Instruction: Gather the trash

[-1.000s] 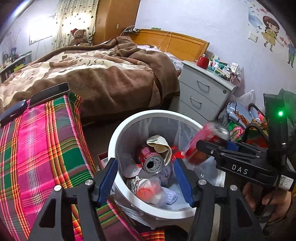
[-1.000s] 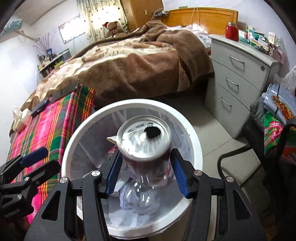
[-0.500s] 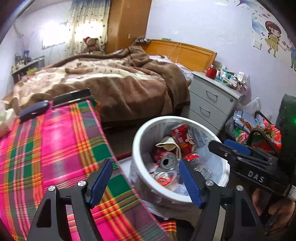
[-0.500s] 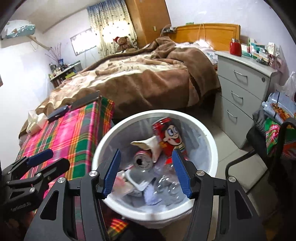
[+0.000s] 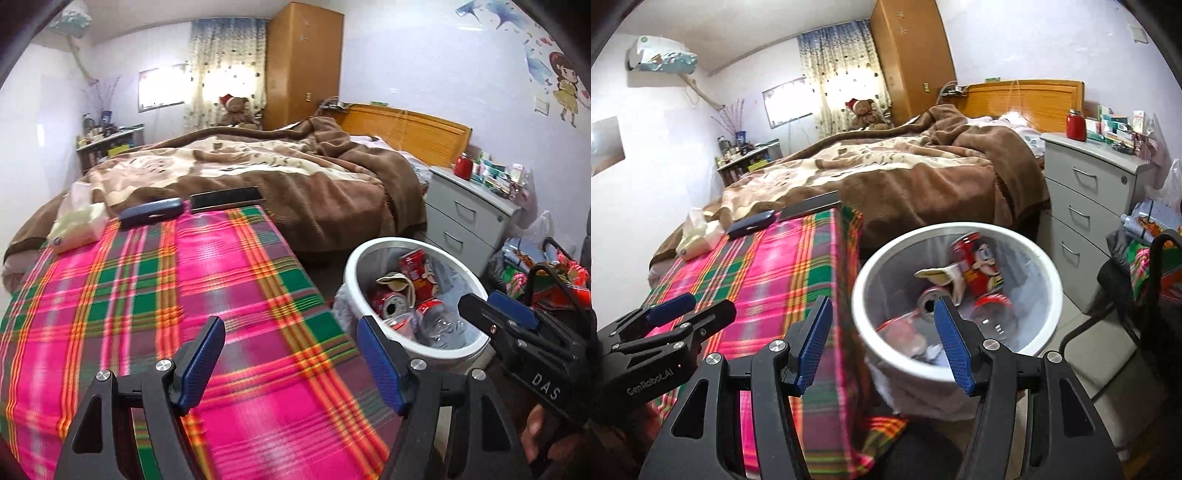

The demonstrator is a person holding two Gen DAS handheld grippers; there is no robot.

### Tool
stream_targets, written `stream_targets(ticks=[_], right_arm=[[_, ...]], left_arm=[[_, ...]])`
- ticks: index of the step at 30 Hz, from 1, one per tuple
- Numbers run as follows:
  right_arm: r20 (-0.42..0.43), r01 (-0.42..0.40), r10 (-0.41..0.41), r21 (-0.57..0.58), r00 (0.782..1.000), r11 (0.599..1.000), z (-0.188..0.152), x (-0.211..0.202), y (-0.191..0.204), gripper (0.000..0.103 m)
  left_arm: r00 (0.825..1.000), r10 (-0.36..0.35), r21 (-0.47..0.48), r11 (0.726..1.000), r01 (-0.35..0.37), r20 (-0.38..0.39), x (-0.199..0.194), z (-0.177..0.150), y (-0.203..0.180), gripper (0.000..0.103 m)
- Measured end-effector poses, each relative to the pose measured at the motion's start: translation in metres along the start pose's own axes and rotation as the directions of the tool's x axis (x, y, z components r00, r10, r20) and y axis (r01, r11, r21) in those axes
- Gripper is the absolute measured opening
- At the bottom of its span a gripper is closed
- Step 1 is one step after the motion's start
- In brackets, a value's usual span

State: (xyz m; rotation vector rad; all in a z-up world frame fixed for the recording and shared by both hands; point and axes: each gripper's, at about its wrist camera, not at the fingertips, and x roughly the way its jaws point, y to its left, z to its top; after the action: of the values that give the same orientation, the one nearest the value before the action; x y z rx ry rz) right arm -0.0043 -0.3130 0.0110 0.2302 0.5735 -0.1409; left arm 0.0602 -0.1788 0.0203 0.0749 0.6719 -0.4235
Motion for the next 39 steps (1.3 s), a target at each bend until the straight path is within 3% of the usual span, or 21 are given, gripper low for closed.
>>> stream_targets(ticks=[6, 10, 19, 39], right_arm=[[0.029, -0.005, 0.006, -0.037, 1.0, 0.999, -0.007, -0.004, 0.013, 0.059], [0.038, 0.002, -0.001, -0.042, 0.999, 0.999, -0.013, -0.008, 0.019, 0.059], [0.038, -0.002, 0.003, -0.035, 0.999, 0.999, -0.024, -0.012, 0.03, 0.059], [0.048, -0.008, 0.01, -0.048, 0.999, 0.999, -0.027, -0.019, 0.041, 0.059]], left_arm=[[0.997, 0.08, 0.005, 0.997, -0.08, 0.023, -0.016, -0.016, 0.008, 0.074], [0.998, 0.064, -0.021, 0.998, -0.063, 0.026, -0.024, -0.024, 0.016, 0.074], [0.994, 0.101, -0.041, 0.994, -0.099, 0.044, -0.034, -0.038, 0.026, 0.074], [0.994, 0.099, -0.059, 0.994, -0.096, 0.05, -0.04, -0.041, 0.03, 0.074]])
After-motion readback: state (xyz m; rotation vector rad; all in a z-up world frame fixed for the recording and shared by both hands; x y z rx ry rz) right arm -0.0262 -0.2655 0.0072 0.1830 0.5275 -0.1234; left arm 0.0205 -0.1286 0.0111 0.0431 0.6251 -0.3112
